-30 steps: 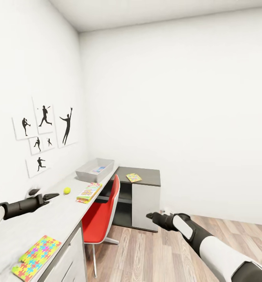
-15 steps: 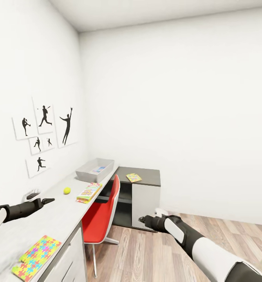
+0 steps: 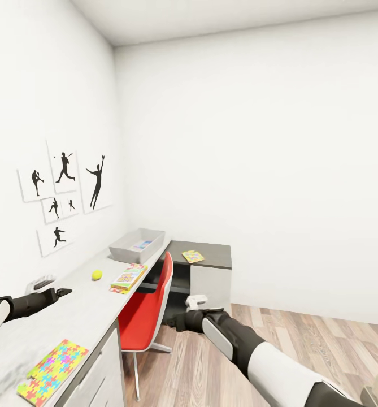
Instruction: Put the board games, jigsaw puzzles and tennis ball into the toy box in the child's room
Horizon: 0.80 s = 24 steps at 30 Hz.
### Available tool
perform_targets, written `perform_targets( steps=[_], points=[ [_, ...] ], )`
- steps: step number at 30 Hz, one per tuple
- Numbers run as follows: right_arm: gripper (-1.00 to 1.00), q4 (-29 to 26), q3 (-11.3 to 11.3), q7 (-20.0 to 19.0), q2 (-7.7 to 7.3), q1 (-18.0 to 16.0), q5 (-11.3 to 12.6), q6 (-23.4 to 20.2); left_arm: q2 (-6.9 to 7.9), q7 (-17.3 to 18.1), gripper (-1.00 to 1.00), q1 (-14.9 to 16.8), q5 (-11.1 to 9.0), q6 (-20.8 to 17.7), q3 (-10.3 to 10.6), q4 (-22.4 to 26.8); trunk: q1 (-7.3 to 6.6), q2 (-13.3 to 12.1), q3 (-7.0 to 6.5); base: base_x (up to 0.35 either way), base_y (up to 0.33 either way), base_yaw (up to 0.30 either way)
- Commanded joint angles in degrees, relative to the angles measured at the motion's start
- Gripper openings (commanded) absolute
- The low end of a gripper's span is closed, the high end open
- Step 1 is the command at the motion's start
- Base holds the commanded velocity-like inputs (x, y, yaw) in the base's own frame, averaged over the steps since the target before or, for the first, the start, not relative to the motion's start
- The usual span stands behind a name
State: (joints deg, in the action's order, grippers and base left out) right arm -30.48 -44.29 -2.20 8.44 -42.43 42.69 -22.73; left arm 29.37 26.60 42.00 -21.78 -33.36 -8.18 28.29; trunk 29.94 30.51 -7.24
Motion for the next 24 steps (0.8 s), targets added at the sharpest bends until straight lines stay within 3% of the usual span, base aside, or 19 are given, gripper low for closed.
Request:
perform_targets(
  steps=[1,12,19,24],
  points=[
    [1.00,-0.5,0.0,-0.1,-0.01,0.0,-0.1,-0.1,-0.02,0.1,1.00,0.0,-0.2,-0.4,-0.2,0.0,0.02,0.0,0.02,0.000,0.000,0.000],
    [1.00,-2.9,-0.1,0.0,0.13,-0.1,-1.0,-0.4,-0.02,-0.1,1.00,0.0,-0.2,-0.4,-0.2,0.0,0.02,0.0,0.02,0.000,0.000,0.000],
    [1.00,-9.6,-0.2,0.1,-0.23,-0.2,-1.1,-1.5,-0.13,-0.3,1.00,0.0,-0.2,-0.5,-0.1,0.0,0.02,0.0,0.02,0.000,0.000,0.000],
    [1.00,-10.8,-0.2,0.1,-1.03,-0.1,-1.1,-1.9,-1.19,-3.3,1.00,0.0,-0.3,-0.6,0.0,0.0,0.02,0.0,0.02,0.000,0.000,0.000]
  ],
)
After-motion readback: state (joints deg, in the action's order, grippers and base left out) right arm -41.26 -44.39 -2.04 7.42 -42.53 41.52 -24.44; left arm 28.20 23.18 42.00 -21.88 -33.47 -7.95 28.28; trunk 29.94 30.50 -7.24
